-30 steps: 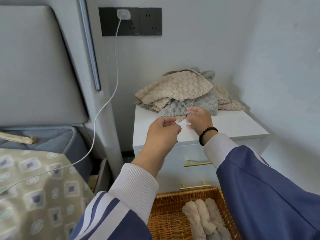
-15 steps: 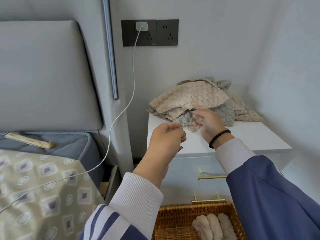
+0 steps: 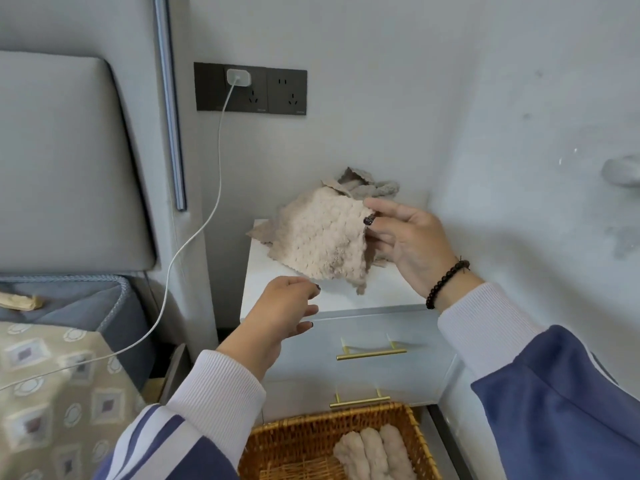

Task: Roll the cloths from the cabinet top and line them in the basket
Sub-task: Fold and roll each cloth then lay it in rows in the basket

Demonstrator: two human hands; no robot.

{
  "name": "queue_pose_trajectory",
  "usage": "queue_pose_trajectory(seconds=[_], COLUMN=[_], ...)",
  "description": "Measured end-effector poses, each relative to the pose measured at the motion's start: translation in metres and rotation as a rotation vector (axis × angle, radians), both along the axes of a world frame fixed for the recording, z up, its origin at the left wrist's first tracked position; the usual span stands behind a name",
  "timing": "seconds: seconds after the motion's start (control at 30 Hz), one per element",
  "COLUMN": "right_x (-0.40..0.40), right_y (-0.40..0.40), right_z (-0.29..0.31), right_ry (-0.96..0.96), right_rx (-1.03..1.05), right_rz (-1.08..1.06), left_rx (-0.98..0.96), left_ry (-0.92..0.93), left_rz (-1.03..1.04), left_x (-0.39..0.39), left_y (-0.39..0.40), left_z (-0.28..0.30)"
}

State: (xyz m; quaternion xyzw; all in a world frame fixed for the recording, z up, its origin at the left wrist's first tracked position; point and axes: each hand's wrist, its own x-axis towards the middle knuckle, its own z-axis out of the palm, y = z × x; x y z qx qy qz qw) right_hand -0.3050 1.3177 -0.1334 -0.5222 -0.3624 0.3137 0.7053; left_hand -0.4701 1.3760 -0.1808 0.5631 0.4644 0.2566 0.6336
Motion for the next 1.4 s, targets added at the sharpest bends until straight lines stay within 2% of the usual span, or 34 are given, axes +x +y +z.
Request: queue_pose_trajectory(seconds=[0.1, 0.23, 0.33, 0.4, 0.47, 0.57, 0.67, 0.73, 0.83, 0.93, 1.0, 1.07, 1.13, 1.2, 1.3, 1.4], right_x=[-0.005, -0.013, -0.02, -0.026, -0.035, -0.045, -0.041, -0.029, -0.003, 0.008, 0.004, -0.003, -0.007, -0.005, 0.003, 0.012], right_y=[-0.022, -0.055, -0.078, -0.091, -0.103, -0.119, -0.13, -0.13, -0.124, -0.113, -0.106, -0.099, -0.093, -0.087, -0.087, -0.091], right_z=[-0.003, -0.026, -0.045, -0.05, -0.052, -0.052, -0.052, -0.053, -0.058, -0.061, -0.062, -0.065, -0.072, -0.079, -0.082, -0.081], right_ry=[0.004, 0.154, 0.374, 0.455, 0.397, 0.208, -0.123, -0.277, -0.4, -0.339, -0.116, 0.192, 0.346, 0.311, 0.12, 0.034], right_rx=[-0.04, -0.107, -0.202, -0.295, -0.376, -0.534, -0.754, -0.809, -0.806, -0.776, -0.731, -0.685, -0.616, -0.568, -0.595, -0.619], right_rz=[-0.108, -0.252, -0.21, -0.148, -0.094, 0.066, 0.179, 0.108, -0.082, -0.122, -0.03, 0.105, 0.178, 0.124, -0.043, -0.086], left_rx=[-0.069, -0.284, -0.455, -0.51, -0.518, -0.445, -0.401, -0.35, -0.311, -0.324, -0.345, -0.364, -0.367, -0.348, -0.326, -0.347], left_ry=[0.019, -0.057, -0.117, -0.173, -0.295, -0.402, -0.367, -0.324, -0.343, -0.394, -0.431, -0.466, -0.464, -0.408, -0.298, -0.221], left_rz=[-0.003, -0.007, -0.007, -0.051, -0.062, -0.003, 0.06, 0.034, -0.05, -0.132, -0.158, -0.143, -0.116, -0.087, -0.041, -0.022], left_x=[0.005, 0.014, 0.024, 0.03, 0.035, 0.037, 0.034, 0.032, 0.03, 0.025, 0.021, 0.017, 0.014, 0.011, 0.007, 0.0], left_y=[-0.01, -0.026, -0.038, -0.046, -0.051, -0.047, -0.042, -0.043, -0.052, -0.06, -0.062, -0.059, -0.055, -0.05, -0.041, -0.036], left_z=[-0.004, -0.019, -0.031, -0.038, -0.045, -0.047, -0.042, -0.037, -0.024, -0.013, -0.008, -0.007, -0.007, -0.007, -0.011, -0.016])
